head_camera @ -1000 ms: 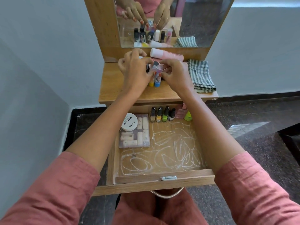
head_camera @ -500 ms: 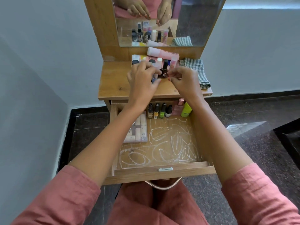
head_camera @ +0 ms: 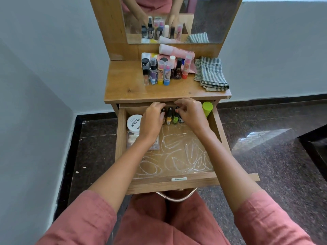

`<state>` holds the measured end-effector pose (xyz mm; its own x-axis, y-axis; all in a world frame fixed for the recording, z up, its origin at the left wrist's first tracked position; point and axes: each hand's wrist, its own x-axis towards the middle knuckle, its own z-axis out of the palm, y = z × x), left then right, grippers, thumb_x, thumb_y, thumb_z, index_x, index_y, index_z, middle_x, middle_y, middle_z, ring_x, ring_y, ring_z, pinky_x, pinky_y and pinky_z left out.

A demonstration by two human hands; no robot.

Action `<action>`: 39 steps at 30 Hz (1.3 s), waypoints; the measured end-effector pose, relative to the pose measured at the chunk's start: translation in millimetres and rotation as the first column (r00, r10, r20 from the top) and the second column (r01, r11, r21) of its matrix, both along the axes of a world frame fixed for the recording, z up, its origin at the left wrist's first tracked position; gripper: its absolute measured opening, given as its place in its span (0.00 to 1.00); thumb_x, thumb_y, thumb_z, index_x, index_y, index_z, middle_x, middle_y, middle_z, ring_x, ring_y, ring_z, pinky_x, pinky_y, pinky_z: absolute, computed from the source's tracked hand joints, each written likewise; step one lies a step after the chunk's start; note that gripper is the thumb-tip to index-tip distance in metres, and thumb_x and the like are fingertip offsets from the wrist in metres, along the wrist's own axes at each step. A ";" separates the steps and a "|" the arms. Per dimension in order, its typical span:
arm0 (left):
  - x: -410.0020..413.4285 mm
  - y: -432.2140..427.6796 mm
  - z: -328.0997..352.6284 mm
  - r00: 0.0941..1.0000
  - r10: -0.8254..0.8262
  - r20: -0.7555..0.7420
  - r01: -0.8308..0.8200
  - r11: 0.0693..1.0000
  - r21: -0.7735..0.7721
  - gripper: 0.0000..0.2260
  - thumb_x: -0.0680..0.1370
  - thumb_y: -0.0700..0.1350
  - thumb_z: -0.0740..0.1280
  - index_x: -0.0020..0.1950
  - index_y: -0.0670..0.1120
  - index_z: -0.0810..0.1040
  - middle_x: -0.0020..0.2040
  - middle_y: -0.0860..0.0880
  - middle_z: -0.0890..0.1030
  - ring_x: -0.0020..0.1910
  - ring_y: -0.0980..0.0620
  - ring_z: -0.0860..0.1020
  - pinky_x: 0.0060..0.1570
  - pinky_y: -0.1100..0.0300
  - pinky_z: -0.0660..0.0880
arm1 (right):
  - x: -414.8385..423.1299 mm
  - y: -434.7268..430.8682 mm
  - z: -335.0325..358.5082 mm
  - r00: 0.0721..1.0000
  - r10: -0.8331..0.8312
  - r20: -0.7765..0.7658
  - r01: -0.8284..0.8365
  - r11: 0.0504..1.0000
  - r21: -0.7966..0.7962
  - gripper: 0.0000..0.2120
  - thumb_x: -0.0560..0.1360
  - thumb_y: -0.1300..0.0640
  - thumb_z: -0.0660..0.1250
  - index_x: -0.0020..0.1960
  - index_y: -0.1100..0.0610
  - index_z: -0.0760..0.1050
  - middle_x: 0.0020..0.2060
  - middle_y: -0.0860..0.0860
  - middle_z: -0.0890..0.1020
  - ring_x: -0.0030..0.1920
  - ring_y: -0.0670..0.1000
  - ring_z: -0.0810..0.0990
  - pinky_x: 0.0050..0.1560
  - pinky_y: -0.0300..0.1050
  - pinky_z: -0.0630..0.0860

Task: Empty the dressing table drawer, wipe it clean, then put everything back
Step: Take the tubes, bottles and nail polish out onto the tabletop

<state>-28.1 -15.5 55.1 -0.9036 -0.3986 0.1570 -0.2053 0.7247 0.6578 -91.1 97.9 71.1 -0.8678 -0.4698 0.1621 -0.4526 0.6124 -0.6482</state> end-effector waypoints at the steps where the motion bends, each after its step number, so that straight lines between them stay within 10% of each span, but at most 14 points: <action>1: -1.5 -0.2 -1.7 1.000 0.001 0.005 -0.001 1.000 -0.001 0.14 0.76 0.36 0.64 0.62 0.41 0.76 0.59 0.44 0.78 0.57 0.46 0.76 0.53 0.56 0.73 | 0.5 -3.3 -2.4 1.000 0.007 -0.017 -0.007 1.000 0.010 0.13 0.71 0.67 0.67 0.56 0.63 0.78 0.52 0.57 0.81 0.47 0.53 0.80 0.53 0.48 0.77; 13: -8.7 -4.6 -8.6 0.999 0.004 0.039 -0.004 1.000 0.005 0.08 0.76 0.37 0.64 0.53 0.40 0.79 0.51 0.43 0.81 0.50 0.45 0.79 0.50 0.49 0.76 | 9.0 -19.0 -23.3 0.949 0.064 -0.308 0.010 0.973 0.232 0.08 0.64 0.69 0.70 0.42 0.62 0.81 0.38 0.57 0.80 0.40 0.59 0.77 0.34 0.47 0.76; 22: 1.7 -4.7 2.9 0.997 -0.055 0.062 0.050 0.995 0.081 0.09 0.75 0.36 0.64 0.53 0.42 0.80 0.48 0.44 0.83 0.46 0.47 0.80 0.47 0.56 0.76 | 13.1 -16.3 -12.9 0.981 0.095 -0.171 -0.048 0.964 0.260 0.13 0.72 0.68 0.63 0.54 0.61 0.79 0.50 0.57 0.78 0.52 0.58 0.75 0.46 0.50 0.72; 39: -18.8 -6.7 114.2 0.975 -0.203 -0.091 0.203 0.979 -0.006 0.10 0.74 0.38 0.68 0.54 0.42 0.80 0.51 0.45 0.82 0.44 0.58 0.76 0.45 0.71 0.71 | -7.3 16.8 95.1 0.986 0.041 -0.159 -0.050 0.997 -0.054 0.12 0.70 0.69 0.68 0.53 0.63 0.80 0.50 0.57 0.80 0.47 0.50 0.76 0.48 0.28 0.68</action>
